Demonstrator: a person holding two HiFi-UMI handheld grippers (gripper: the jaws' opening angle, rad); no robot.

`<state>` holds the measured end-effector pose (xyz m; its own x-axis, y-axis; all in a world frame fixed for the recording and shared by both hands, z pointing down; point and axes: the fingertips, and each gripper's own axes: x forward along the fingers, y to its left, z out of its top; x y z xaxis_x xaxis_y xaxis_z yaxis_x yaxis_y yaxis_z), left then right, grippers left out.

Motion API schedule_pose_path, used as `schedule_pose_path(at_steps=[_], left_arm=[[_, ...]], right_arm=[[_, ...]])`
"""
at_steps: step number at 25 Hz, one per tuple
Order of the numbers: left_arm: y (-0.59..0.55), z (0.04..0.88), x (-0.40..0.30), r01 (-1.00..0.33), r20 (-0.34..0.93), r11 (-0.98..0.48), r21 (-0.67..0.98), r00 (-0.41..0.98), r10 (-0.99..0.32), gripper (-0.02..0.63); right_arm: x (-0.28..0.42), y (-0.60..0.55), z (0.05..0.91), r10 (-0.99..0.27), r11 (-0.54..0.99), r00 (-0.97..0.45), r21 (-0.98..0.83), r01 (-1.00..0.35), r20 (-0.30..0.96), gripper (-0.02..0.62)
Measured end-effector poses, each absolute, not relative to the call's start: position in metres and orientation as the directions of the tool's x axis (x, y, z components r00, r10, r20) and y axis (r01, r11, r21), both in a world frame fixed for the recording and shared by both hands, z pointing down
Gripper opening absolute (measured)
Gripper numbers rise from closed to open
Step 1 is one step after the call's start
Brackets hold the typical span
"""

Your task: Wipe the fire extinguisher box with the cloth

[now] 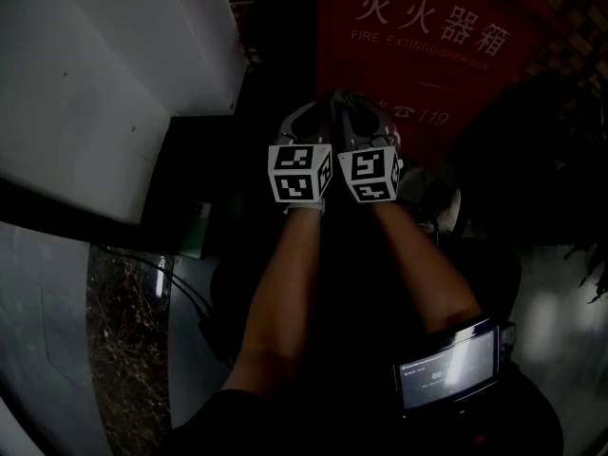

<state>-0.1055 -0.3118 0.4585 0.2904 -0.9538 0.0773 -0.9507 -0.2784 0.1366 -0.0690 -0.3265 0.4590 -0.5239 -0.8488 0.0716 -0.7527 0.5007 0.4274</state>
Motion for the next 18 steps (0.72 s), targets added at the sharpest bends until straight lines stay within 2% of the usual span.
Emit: schedule_pose_path(at_steps=[8,18], left_arm=[[-0.310,0.463,-0.079,-0.930,0.090,-0.362,0.065,0.366,-0.926,0.003],[-0.305,0.473,-0.045,-0.889,0.122,-0.457,-0.017,0.452,-0.884,0.003]], right_arm=[[-0.023,-0.331,0.458,-0.878,0.460,-0.474,0.404,-0.791,0.071,0.037],[0.074,-0.342,0.472,-0.944,0.329,-0.318,0.286,-0.900,0.083,0.038]])
